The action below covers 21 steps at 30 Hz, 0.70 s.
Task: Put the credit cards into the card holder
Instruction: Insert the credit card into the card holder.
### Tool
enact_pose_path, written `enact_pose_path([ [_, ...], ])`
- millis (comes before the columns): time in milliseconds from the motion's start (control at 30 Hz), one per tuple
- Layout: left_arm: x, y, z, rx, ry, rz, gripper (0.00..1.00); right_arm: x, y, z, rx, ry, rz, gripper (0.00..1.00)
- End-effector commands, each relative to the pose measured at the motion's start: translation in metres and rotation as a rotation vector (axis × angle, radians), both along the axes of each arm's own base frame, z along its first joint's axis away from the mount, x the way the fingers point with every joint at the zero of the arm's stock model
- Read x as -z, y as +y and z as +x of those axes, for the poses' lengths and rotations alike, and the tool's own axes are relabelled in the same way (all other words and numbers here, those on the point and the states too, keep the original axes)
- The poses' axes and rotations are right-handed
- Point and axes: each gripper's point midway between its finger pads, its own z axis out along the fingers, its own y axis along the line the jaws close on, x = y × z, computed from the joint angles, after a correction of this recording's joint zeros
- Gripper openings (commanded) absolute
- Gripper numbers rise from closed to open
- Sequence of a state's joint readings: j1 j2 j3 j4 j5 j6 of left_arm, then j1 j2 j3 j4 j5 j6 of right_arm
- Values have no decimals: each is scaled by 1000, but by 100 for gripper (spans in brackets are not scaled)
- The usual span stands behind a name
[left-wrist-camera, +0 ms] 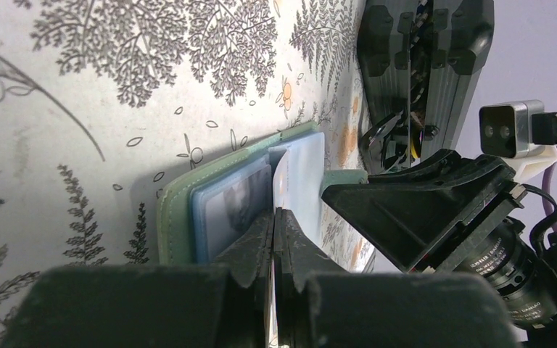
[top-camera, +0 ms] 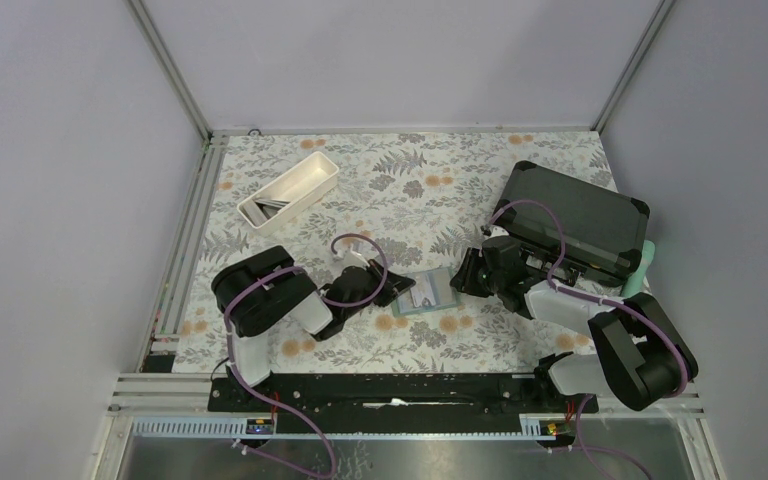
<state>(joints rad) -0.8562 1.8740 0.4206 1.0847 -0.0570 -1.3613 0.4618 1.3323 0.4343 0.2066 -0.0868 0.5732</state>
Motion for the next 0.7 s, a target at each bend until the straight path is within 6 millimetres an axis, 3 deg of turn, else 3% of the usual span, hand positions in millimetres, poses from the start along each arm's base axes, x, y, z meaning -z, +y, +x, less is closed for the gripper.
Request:
enact_pose_path([
  [0,-4,-7,5,24,-60,37,0,1,-7,-1,17,9,-31,38],
  [533,3,-16,3,66,-44,52,0,-1,-7,-1,18,6,-27,38],
  [667,5,-14,2,67,-38,69,14,-1,-7,-1,18,6,-28,38],
])
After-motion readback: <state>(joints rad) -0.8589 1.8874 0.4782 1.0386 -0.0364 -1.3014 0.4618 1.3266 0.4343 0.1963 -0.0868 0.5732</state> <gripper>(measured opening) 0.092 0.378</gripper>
